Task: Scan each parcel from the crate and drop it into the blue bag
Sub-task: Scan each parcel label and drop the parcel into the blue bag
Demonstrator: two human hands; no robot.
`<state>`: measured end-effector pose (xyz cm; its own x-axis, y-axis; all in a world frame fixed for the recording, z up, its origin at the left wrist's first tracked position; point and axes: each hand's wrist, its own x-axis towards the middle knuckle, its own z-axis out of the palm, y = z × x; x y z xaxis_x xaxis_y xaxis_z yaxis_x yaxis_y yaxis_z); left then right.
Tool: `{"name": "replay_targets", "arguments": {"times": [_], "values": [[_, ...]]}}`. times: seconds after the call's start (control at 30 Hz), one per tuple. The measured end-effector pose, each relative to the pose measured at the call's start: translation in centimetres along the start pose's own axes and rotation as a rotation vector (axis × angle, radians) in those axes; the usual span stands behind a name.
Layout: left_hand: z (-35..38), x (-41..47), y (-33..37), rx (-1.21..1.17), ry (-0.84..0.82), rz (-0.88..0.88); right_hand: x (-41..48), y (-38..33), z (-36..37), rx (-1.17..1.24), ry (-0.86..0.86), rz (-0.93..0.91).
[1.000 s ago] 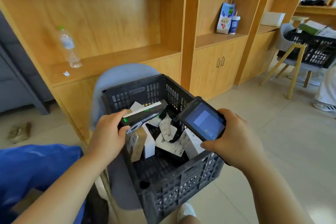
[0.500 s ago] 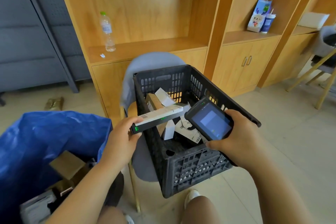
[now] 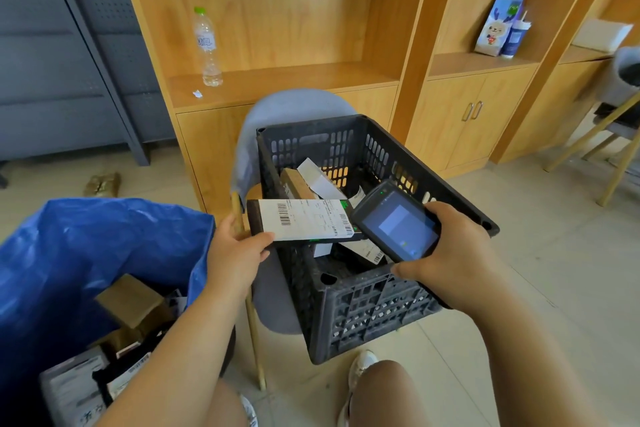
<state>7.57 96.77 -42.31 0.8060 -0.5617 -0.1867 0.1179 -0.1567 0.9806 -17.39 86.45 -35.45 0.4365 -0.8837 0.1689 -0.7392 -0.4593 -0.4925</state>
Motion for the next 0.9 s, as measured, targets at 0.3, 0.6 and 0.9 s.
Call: {"name": "replay_targets", "arguments": {"times": [0.3,0.6,0.9], "values": [[-1.5,-0.2,0.2,-0.089,-0.032,0.204,-0.4,-1.6,-0.2,-0.137,-0.118,-0.091],[-2.6,-0.5,0.8,0.006,0.103,0.341,-0.9,-2.7,-0.3,-0.191,-0.177,-0.154],[-5.2,-0.8,0.4,-0.113,0.104,0.297,-0.8,-4.2,0.7,-0.216,-0.13,-0.18]]}}
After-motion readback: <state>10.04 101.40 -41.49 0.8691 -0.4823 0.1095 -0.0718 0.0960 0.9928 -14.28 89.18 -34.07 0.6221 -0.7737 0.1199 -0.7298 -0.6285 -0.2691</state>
